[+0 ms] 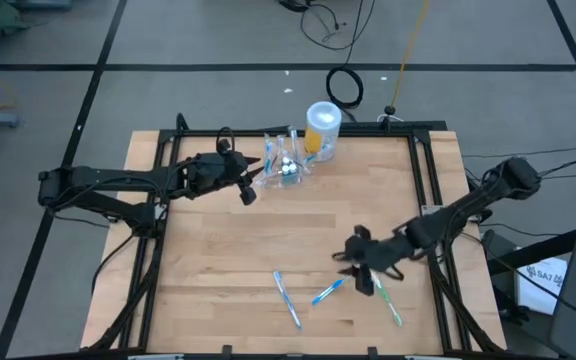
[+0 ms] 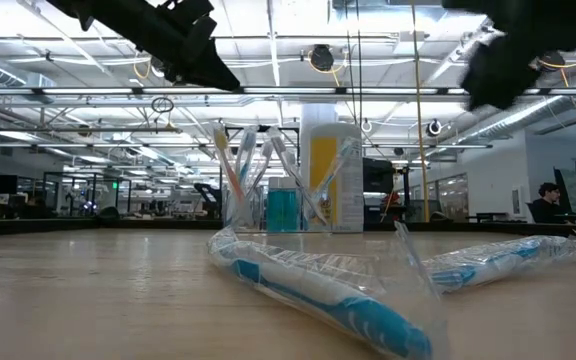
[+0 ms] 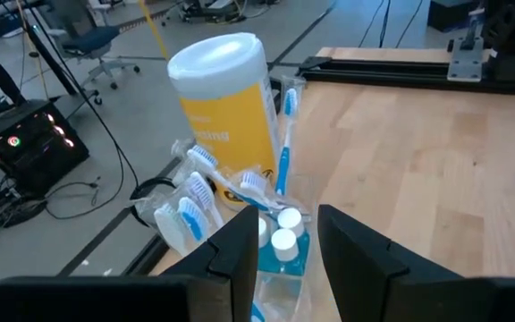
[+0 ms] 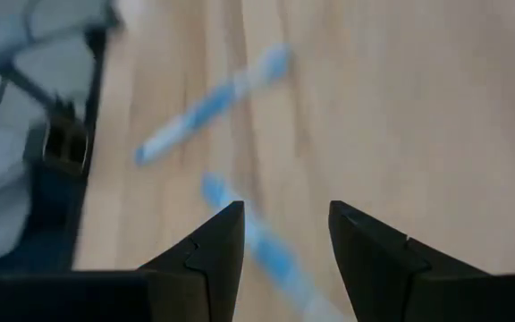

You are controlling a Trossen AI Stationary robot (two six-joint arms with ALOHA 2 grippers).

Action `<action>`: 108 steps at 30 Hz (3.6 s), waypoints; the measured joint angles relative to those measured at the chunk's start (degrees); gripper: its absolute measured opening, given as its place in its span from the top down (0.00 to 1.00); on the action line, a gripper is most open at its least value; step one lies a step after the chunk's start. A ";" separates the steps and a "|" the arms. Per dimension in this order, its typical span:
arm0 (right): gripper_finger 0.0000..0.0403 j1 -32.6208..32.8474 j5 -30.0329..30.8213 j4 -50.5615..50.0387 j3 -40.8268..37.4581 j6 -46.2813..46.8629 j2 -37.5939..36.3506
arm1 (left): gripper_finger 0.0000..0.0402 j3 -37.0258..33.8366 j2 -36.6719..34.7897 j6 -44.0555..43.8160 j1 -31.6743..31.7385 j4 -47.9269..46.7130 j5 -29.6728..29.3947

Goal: Pick & Place toothbrushing station
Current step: Put the green toothbrush into the right section of the transparent organizer

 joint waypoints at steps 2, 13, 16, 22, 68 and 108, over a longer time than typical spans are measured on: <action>0.61 1.74 -5.10 -5.86 1.74 10.10 2.50 | 0.69 0.00 0.00 0.23 0.00 0.22 0.02; 0.62 10.93 -23.57 -16.08 2.23 55.60 12.33 | 0.69 0.00 0.00 1.95 0.00 1.11 0.15; 0.61 12.76 -24.21 -15.34 2.21 60.17 14.34 | 0.69 0.00 0.00 1.95 0.00 1.09 0.15; 0.61 13.44 -24.63 -19.42 2.09 60.40 16.33 | 0.69 0.00 0.00 1.95 0.00 1.03 0.15; 1.00 -9.90 30.58 -19.25 -2.14 -14.90 -5.27 | 0.69 0.02 0.00 -2.39 -0.13 1.11 15.14; 1.00 -20.70 32.32 62.83 -2.01 -120.44 26.34 | 0.69 0.02 10.47 -28.94 -4.31 0.28 21.57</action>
